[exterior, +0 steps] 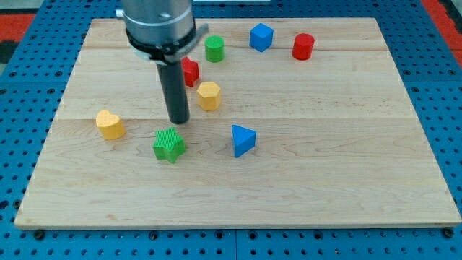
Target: Slightly move the heart towards the bottom left side
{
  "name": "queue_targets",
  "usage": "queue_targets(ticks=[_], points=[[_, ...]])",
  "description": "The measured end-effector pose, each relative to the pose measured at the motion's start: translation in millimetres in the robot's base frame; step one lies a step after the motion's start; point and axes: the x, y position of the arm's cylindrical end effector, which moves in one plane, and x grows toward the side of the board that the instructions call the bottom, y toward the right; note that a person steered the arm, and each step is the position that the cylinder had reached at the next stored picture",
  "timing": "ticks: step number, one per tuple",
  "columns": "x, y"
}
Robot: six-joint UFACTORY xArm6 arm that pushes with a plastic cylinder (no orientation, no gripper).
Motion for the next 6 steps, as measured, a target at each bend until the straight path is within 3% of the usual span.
queue_targets(ticks=[1,2,3,6], points=[[3.8,-98.3],[28.3,-133.8],[11.1,-91.3],[-106.1,-138.6]])
